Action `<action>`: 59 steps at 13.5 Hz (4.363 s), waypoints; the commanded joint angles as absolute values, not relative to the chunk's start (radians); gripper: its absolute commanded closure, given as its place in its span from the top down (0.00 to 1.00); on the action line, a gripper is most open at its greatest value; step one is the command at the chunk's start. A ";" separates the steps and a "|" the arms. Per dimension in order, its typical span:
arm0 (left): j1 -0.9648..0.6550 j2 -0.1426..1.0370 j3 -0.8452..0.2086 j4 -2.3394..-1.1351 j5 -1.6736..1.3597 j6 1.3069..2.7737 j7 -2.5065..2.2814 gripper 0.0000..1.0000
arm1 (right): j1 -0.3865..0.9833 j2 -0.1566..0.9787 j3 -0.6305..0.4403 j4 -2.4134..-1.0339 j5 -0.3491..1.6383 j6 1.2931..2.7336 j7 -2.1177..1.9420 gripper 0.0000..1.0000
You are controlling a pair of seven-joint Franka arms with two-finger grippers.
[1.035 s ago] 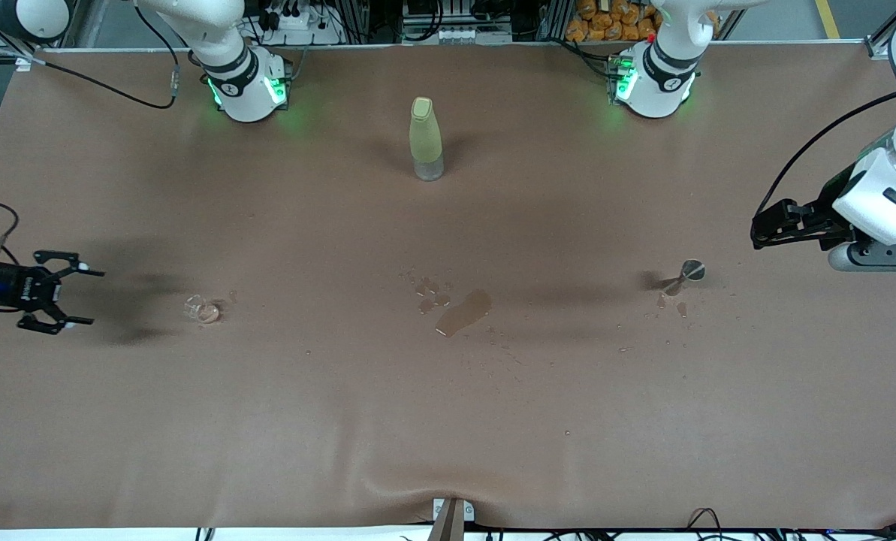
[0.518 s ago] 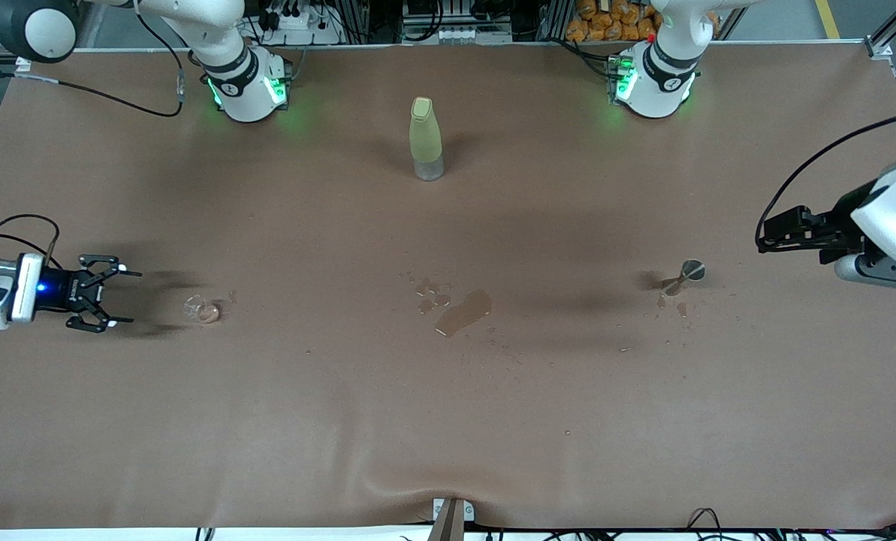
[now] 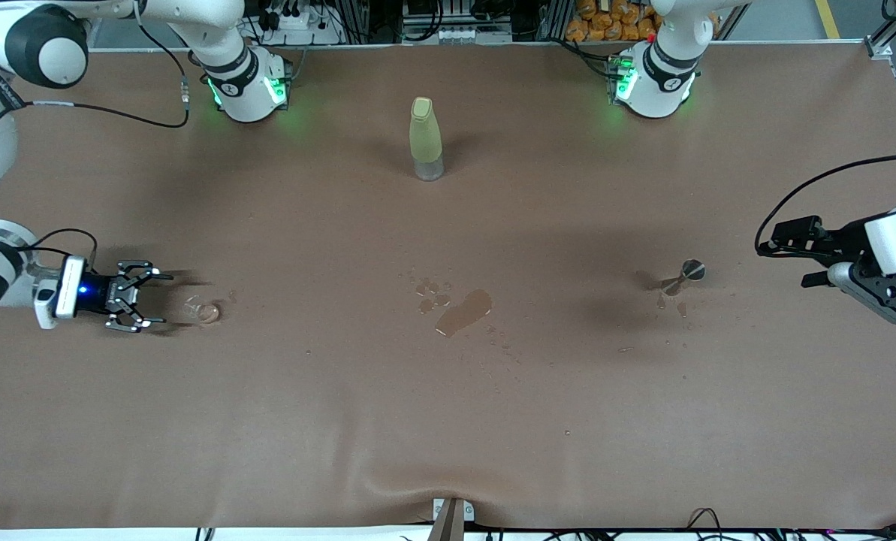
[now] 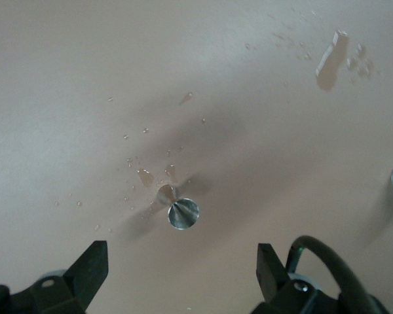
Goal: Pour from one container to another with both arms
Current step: 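Lower the right gripper around the beaker while the left gripper reaches the jigger, then close the right gripper on the beaker while the left gripper grasps the jigger, then lift the beaker and jigger, bringing both grippers together mid-table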
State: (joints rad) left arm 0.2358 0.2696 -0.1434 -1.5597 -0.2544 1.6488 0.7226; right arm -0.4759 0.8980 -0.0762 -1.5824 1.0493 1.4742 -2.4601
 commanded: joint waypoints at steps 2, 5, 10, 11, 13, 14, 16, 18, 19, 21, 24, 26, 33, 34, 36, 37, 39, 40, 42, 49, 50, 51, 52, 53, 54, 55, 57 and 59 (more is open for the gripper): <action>0.258 0.322 -0.150 -1.571 -0.348 1.647 1.082 1.00 | -0.480 0.951 -0.054 -1.569 1.092 1.450 -2.557 1.00; 0.290 0.377 -0.150 -1.582 -0.480 1.655 1.399 1.00 | -0.476 0.971 -0.046 -1.563 1.138 1.454 -2.579 1.00; 0.354 0.425 -0.150 -1.638 -0.577 1.677 1.758 1.00 | -0.453 1.011 -0.046 -1.551 1.199 1.462 -2.620 1.00; 0.360 0.434 -0.150 -1.653 -0.595 1.681 1.858 1.00 | -0.446 1.020 -0.046 -1.551 1.201 1.462 -2.628 1.00; 0.402 0.452 -0.150 -1.692 -0.633 1.681 1.987 1.00 | -0.445 1.028 -0.046 -1.551 1.203 1.463 -2.640 1.00; 0.420 0.468 -0.152 -1.715 -0.653 1.680 2.073 1.00 | -0.445 1.028 -0.046 -1.551 1.203 1.466 -2.641 1.00; 0.436 0.511 -0.150 -1.761 -0.733 1.675 2.292 1.00 | -0.445 1.029 -0.046 -1.549 1.207 1.476 -2.643 0.98; 0.477 0.549 -0.150 -1.807 -0.793 1.675 2.336 1.00 | -0.445 1.035 -0.046 -1.549 1.210 1.479 -2.643 0.83; 0.492 0.575 -0.150 -1.807 -0.801 1.669 2.347 1.00 | -0.445 1.035 -0.046 -1.549 1.210 1.479 -2.643 0.79; 0.511 0.616 -0.152 -1.804 -0.801 1.669 2.408 1.00 | -0.445 1.035 -0.046 -1.549 1.212 1.479 -2.648 0.68; 0.535 0.687 -0.152 -1.802 -0.833 1.667 2.462 1.00 | -0.445 1.035 -0.046 -1.549 1.210 1.479 -2.648 0.57; 0.538 0.722 -0.153 -1.805 -0.864 1.661 2.464 1.00 | -0.445 1.035 -0.046 -1.548 1.210 1.477 -2.648 0.43; 0.531 0.795 -0.161 -1.809 -0.948 1.660 2.499 1.00 | -0.439 1.023 -0.045 -1.525 1.213 1.476 -2.628 0.10; 0.529 0.795 -0.163 -1.809 -0.948 1.660 2.499 0.93 | -0.427 1.008 -0.044 -1.525 1.216 1.474 -2.603 0.02; 0.528 0.795 -0.164 -1.807 -0.960 1.660 2.499 0.82 | -0.397 0.977 -0.029 -1.517 1.224 1.471 -2.536 0.00; 0.526 0.796 -0.164 -1.807 -0.962 1.660 2.500 0.78 | -0.394 0.970 -0.009 -1.503 1.238 1.470 -2.493 0.00; 0.523 0.796 -0.164 -1.807 -0.968 1.660 2.502 0.67 | -0.382 0.960 0.032 -1.474 1.241 1.476 -2.410 0.00; 0.523 0.801 -0.164 -1.807 -0.969 1.660 2.502 0.63 | -0.365 0.942 0.041 -1.471 1.244 1.480 -2.370 0.00; 0.523 0.804 -0.164 -1.806 -0.974 1.660 2.502 0.53 | -0.324 0.905 0.041 -1.471 1.259 1.486 -2.286 0.00; 0.508 0.798 -0.164 -1.795 -0.982 1.661 2.499 0.10 | -0.233 0.847 0.046 -1.496 1.305 1.503 -2.241 0.00; 0.505 0.798 -0.166 -1.784 -0.982 1.661 2.496 0.05 | -0.224 0.821 0.046 -1.528 1.316 1.518 -2.241 0.00; 0.491 0.795 -0.167 -1.767 -0.982 1.660 2.497 0.00 | -0.221 0.780 0.046 -1.579 1.334 1.544 -2.241 0.00; 0.477 0.790 -0.173 -1.753 -0.982 1.660 2.499 0.00 | -0.210 0.740 0.049 -1.624 1.348 1.567 -2.241 0.00; 0.474 0.788 -0.193 -1.732 -0.982 1.660 2.499 0.00 | -0.203 0.712 0.051 -1.655 1.364 1.580 -2.240 0.00; 0.474 0.788 -0.228 -1.708 -0.983 1.660 2.494 0.00 | -0.183 0.686 0.051 -1.698 1.393 1.585 -2.240 0.00; 0.471 0.788 -0.257 -1.686 -0.985 1.661 2.487 0.00 | -0.166 0.649 0.051 -1.757 1.432 1.609 -2.240 0.00; 0.437 0.790 -0.296 -1.669 -1.015 1.670 2.484 0.00 | -0.131 0.534 0.051 -1.877 1.477 1.687 -2.238 0.00; 0.365 0.784 -0.298 -1.658 -1.078 1.677 2.482 0.00 | -0.100 0.489 0.052 -1.952 1.541 1.692 -2.232 0.00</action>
State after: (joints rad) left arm 0.4197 0.7990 -0.3019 -1.6607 -1.0217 1.6683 2.4806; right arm -0.1271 0.5999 0.0581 -1.8092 1.4739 1.6607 -2.2423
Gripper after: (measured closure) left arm 0.784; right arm 0.498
